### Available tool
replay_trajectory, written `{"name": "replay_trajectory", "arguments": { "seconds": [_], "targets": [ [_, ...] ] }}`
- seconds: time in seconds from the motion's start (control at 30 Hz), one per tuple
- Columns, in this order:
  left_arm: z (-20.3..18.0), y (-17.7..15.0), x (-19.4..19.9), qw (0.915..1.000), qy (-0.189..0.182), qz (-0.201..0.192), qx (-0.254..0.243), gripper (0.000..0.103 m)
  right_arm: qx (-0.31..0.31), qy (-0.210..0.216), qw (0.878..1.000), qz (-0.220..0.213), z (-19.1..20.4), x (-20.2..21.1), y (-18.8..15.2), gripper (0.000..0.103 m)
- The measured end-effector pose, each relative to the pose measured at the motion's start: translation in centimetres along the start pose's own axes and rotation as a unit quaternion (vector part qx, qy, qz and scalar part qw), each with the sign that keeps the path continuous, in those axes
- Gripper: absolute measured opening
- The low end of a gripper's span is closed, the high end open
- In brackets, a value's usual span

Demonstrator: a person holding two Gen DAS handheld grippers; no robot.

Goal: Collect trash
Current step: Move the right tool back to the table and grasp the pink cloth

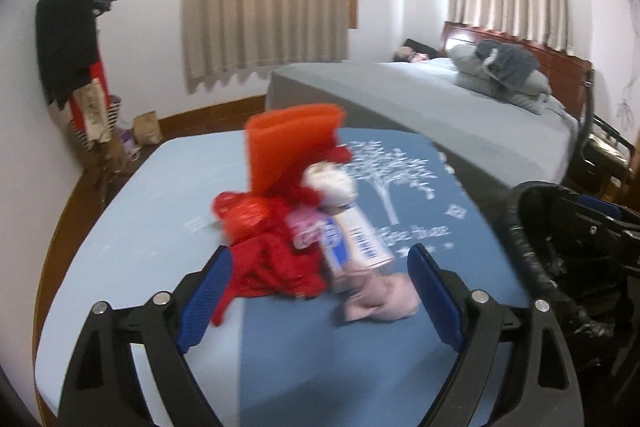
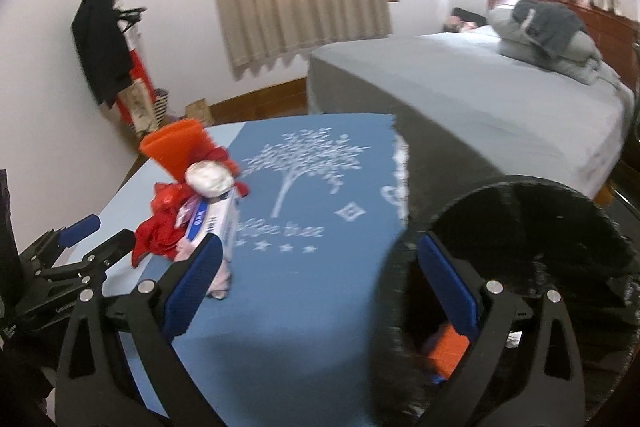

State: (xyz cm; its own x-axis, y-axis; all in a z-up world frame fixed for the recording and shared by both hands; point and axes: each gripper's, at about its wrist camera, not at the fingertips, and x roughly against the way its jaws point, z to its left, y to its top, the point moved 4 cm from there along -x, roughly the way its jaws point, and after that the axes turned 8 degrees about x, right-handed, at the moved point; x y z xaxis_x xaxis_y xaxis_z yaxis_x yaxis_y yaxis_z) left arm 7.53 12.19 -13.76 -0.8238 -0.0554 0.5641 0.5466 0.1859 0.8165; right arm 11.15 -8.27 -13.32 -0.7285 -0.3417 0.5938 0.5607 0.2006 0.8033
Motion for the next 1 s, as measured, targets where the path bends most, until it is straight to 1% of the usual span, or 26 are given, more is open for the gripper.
{"name": "replay_trajectory", "arguments": {
  "seconds": [0.3, 0.43, 0.9, 0.93, 1.0],
  "targets": [
    [4.1, -0.8, -0.8, 0.9992, 0.032, 0.008, 0.022, 0.087, 0.03, 0.03, 0.999, 0.018, 4.3, -3.5, -0.3, 0.096],
    [5.1, -0.9, -1.3, 0.9988, 0.039, 0.012, 0.029, 0.087, 0.039, 0.041, 0.998, 0.028, 5.8, -4.9, -0.6, 0.096],
    [7.4, -1.7, -2.2, 0.9976, 0.052, 0.025, 0.039, 0.086, 0.057, 0.062, 0.994, 0.065, 9.0, -8.4, -2.1, 0.094],
    [7.4, -1.7, -2.2, 0.9975, 0.052, 0.026, 0.04, 0.086, 0.058, 0.062, 0.994, 0.067, 9.2, -8.5, -2.1, 0.093],
    [7.5, -1.8, -2.3, 0.9974, 0.053, 0.027, 0.04, 0.086, 0.061, 0.065, 0.993, 0.076, 9.5, -9.0, -2.4, 0.086]
  ]
}}
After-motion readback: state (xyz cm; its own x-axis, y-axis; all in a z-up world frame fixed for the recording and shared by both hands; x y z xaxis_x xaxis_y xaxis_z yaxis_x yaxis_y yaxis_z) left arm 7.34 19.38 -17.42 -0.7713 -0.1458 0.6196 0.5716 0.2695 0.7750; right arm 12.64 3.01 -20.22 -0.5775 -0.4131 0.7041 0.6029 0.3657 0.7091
